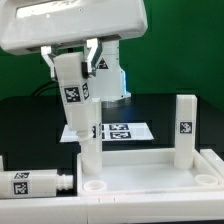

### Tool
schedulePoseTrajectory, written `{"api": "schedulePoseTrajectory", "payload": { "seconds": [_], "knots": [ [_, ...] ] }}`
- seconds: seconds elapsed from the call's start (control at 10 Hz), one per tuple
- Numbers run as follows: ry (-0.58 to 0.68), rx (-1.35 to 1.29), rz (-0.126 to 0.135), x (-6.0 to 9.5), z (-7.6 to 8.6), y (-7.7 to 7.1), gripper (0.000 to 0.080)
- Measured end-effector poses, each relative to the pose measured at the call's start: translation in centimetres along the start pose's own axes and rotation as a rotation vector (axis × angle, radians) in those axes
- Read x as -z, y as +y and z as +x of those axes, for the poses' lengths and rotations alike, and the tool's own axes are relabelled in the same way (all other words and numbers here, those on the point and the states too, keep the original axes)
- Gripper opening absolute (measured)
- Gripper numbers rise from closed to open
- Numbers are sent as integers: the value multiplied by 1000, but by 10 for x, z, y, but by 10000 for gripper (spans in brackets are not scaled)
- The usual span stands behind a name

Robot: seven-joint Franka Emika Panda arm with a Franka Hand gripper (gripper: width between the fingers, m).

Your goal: Assemble desk

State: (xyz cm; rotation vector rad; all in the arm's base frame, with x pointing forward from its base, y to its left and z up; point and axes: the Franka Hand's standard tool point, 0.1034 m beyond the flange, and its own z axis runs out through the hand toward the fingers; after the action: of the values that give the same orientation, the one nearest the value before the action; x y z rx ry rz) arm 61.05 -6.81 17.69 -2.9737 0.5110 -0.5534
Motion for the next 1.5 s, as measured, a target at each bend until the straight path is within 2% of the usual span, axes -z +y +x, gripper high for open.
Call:
{"api": "schedulePoseTrajectory", "payload": {
  "seconds": [0.1, 0.2, 0.4, 0.6, 0.8, 0.9, 1.1, 1.5],
  "knots": [
    [12, 101, -8, 0, -5, -31, 285],
    [13, 214, -2, -1, -10, -61, 285],
    [-36, 303, 4, -10, -24, -110, 285],
    [-34, 301, 5, -10, -23, -106, 285],
    [-35, 305, 5, -11, -24, -108, 285],
    [12, 370, 0, -15, -25, -118, 285],
    [37, 471, -1, -37, -42, -141, 285],
    [30, 468, -1, -38, -44, -140, 285]
  ]
}}
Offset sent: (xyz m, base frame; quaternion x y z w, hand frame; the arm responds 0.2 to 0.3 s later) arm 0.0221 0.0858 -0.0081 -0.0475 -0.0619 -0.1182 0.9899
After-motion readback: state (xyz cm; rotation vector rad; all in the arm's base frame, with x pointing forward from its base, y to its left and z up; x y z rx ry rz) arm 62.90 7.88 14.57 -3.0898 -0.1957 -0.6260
